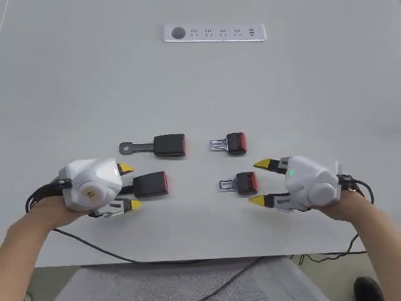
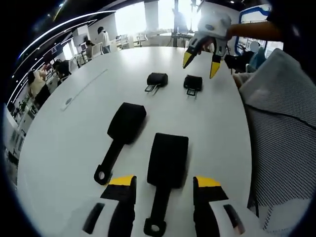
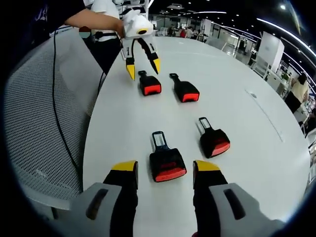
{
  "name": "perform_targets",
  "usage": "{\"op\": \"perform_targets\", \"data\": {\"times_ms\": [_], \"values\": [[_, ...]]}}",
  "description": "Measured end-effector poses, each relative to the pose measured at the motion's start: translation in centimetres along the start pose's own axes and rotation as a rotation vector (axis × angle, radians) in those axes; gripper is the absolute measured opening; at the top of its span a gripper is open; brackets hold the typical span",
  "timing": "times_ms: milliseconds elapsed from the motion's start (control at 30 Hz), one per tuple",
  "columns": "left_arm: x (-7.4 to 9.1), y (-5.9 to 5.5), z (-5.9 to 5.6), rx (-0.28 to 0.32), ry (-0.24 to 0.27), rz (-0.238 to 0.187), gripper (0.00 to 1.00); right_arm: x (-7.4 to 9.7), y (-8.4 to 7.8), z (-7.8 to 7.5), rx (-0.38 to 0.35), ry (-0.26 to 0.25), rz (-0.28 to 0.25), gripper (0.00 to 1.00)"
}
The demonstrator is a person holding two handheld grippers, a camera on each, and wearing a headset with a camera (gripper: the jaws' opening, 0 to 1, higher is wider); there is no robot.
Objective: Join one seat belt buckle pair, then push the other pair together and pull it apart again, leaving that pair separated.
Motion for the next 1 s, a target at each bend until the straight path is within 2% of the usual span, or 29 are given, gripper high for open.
{"op": "perform_targets", "data": {"times_ms": [167, 233, 367, 500, 600, 700, 833, 867, 1000], "values": [[-0.6, 0.5, 0.0, -0.018, -0.032, 0.035, 0.46, -0.9, -0.5, -0.4, 0.028, 0.038, 0.058, 0.38], [-1.0, 0.3, 0.0, -0.022, -0.043, 0.040, 0.44, -1.2, -0.6, -0.6, 0.034, 0.044, 0.072, 0.36], [-1.6, 0.7, -0.1, -0.044, -0.058, 0.055, 0.41, -1.6, -0.9, -0.9, 0.053, 0.055, 0.102, 0.34], [-2.2, 0.4, 0.0, -0.059, -0.064, 0.063, 0.39, -1.8, -0.9, -1.1, 0.062, 0.059, 0.111, 0.32], [-2.0, 0.9, 0.1, -0.069, -0.076, 0.054, 0.38, -1.9, -0.9, -1.2, 0.066, 0.067, 0.116, 0.32], [-2.0, 0.9, -0.1, -0.080, -0.090, 0.046, 0.36, -1.9, -0.9, -1.2, 0.074, 0.073, 0.121, 0.32], [-2.0, 1.0, -0.3, -0.154, -0.108, 0.044, 0.34, -1.9, -1.0, -1.3, 0.086, 0.078, 0.126, 0.31], [-2.0, 1.0, -0.3, -0.148, -0.110, 0.047, 0.34, -1.9, -1.0, -1.3, 0.090, 0.080, 0.127, 0.31], [-2.1, 1.0, -0.1, -0.184, -0.131, 0.047, 0.33, -1.9, -1.0, -1.3, 0.095, 0.082, 0.127, 0.31]]}}
Point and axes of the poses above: the centre of the closed fingertips' face, and the gripper's own axes: x roughly backward along the fingers, z roughly to its left, y roughly out of its top, the point moved 8 cm from there along x, roughly backward along the fingers, and after that the axes turned 13 degrees about y, right-handed, at the moved point
